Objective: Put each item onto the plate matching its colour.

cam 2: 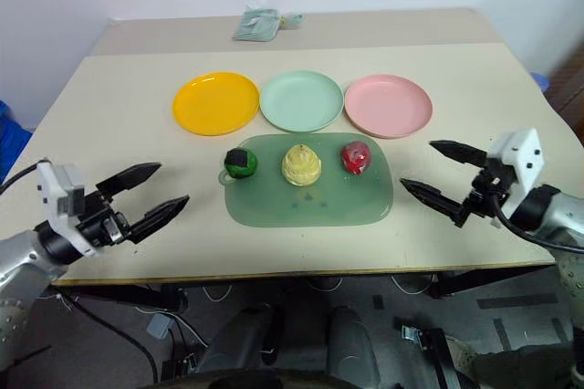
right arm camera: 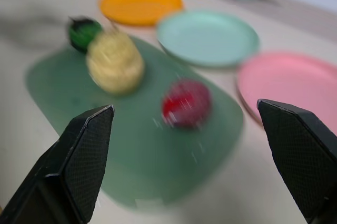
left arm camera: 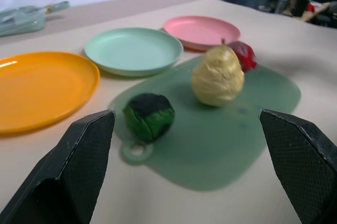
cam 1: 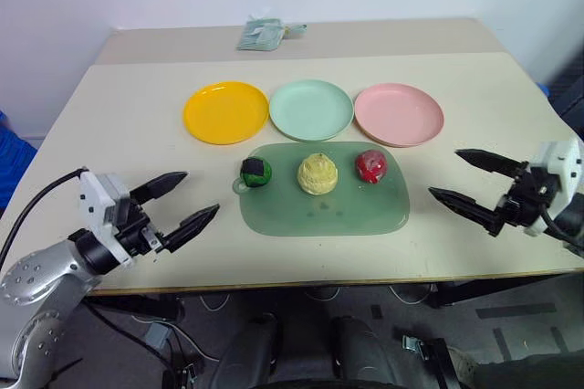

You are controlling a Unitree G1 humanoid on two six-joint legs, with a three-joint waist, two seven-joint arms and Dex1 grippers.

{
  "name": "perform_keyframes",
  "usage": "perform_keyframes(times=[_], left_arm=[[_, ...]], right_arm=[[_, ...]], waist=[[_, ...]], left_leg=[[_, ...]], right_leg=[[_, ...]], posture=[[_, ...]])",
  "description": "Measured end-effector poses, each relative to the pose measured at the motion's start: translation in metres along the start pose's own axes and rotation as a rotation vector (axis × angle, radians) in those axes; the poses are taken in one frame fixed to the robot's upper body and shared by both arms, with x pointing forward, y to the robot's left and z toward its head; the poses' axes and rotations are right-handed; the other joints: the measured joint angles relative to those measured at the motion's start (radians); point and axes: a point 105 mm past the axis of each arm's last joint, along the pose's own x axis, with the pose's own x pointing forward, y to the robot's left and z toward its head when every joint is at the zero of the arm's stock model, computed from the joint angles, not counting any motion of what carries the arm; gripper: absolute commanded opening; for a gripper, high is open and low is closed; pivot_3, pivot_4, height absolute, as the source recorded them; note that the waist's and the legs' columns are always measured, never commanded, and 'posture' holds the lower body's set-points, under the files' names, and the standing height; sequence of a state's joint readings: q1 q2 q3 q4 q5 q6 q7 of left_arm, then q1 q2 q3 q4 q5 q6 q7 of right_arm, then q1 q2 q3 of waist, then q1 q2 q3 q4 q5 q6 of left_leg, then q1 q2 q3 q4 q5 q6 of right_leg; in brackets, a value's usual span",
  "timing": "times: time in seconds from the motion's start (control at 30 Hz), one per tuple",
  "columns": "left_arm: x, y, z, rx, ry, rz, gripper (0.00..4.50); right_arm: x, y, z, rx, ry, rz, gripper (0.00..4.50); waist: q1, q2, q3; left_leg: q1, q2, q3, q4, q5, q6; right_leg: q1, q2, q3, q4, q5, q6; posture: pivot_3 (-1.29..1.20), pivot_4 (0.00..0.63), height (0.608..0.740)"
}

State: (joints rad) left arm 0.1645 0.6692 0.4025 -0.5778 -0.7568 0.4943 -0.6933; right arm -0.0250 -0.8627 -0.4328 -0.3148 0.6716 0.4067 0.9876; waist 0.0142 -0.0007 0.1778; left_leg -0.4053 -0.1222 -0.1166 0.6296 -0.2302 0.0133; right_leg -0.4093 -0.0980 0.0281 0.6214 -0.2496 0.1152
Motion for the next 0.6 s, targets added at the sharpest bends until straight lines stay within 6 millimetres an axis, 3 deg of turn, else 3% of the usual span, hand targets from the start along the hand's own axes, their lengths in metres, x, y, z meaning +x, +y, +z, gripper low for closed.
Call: perform_keyframes(times=[0.27, 0.6], left_arm=[[0.048, 0.010, 0.000, -0.069, 0.012, 0.113, 4.50], [0.088, 0.012, -0.025, -0.137, 0.085, 0.191, 4.50]], right_arm=[[0.041, 0.024, 0.011, -0.033, -0.058, 0.246, 4.47], [0.074, 0.034, 0.006, -0.063, -0.051, 0.380, 4.47]], waist=[[0.001, -0.001, 0.000], [0.000, -0.001, 0.000]], left_leg=[[-0.001, -0.001, -0.001, 0.000, 0.001, 0.002], [-0.001, -0.001, -0.001, 0.001, 0.002, 0.002]], right_leg=[[0.000, 0.000, -0.001, 0.000, 0.002, 0.004], [-0.002, 0.000, -0.001, 0.002, 0.004, 0.006]], posture=[[0.00, 0.150, 0.740], [0.00, 0.150, 0.740]])
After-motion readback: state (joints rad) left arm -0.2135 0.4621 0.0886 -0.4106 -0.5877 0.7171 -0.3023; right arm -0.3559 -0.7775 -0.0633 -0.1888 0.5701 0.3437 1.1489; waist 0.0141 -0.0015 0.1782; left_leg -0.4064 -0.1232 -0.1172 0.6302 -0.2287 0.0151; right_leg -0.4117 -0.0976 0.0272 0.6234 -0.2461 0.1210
